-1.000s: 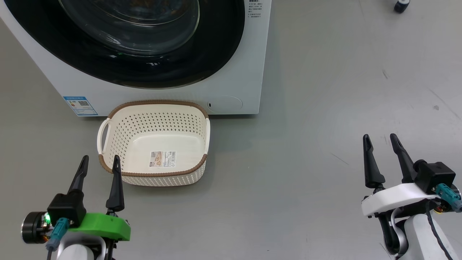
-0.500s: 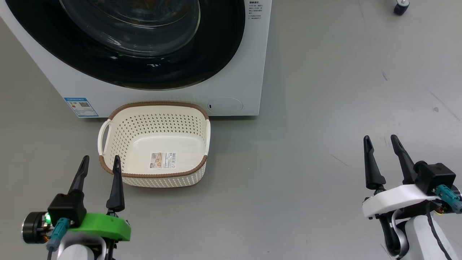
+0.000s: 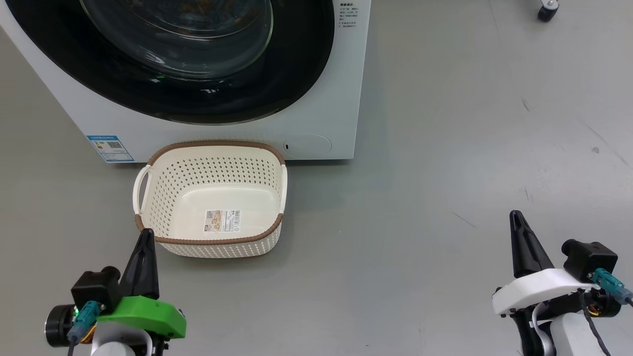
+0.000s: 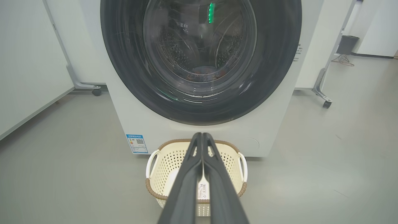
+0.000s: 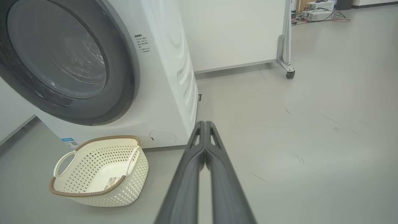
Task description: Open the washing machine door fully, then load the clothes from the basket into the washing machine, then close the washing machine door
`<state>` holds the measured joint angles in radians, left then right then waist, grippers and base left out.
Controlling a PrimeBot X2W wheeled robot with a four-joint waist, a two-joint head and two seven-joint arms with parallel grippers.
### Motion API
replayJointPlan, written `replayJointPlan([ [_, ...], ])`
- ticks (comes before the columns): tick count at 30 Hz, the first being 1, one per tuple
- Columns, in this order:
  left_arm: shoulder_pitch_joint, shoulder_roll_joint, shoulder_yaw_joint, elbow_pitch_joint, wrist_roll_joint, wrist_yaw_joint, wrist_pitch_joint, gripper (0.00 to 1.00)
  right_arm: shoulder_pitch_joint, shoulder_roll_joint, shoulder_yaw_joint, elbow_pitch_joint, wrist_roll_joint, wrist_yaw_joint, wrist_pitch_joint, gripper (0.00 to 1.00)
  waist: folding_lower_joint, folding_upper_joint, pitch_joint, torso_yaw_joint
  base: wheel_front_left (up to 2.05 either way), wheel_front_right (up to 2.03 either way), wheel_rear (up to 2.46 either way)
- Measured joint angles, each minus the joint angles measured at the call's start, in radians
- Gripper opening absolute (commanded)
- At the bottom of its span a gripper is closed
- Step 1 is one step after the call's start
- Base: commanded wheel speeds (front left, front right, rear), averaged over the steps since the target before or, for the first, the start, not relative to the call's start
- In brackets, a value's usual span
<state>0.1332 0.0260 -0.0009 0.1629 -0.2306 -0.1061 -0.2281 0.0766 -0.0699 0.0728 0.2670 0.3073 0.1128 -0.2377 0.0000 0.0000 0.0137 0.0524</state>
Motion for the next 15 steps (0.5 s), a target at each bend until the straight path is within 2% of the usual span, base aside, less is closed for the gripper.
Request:
replayJointPlan([
  [15,-0.02,0.0,0.024,0.032,-0.25,0.0,0.069,0.0,-0.008,0.004,-0.033,0.001,0.234,0.0,0.058,0.0,0.0,0.0,-0.002,-0.009,0.0,0.0,0.0],
])
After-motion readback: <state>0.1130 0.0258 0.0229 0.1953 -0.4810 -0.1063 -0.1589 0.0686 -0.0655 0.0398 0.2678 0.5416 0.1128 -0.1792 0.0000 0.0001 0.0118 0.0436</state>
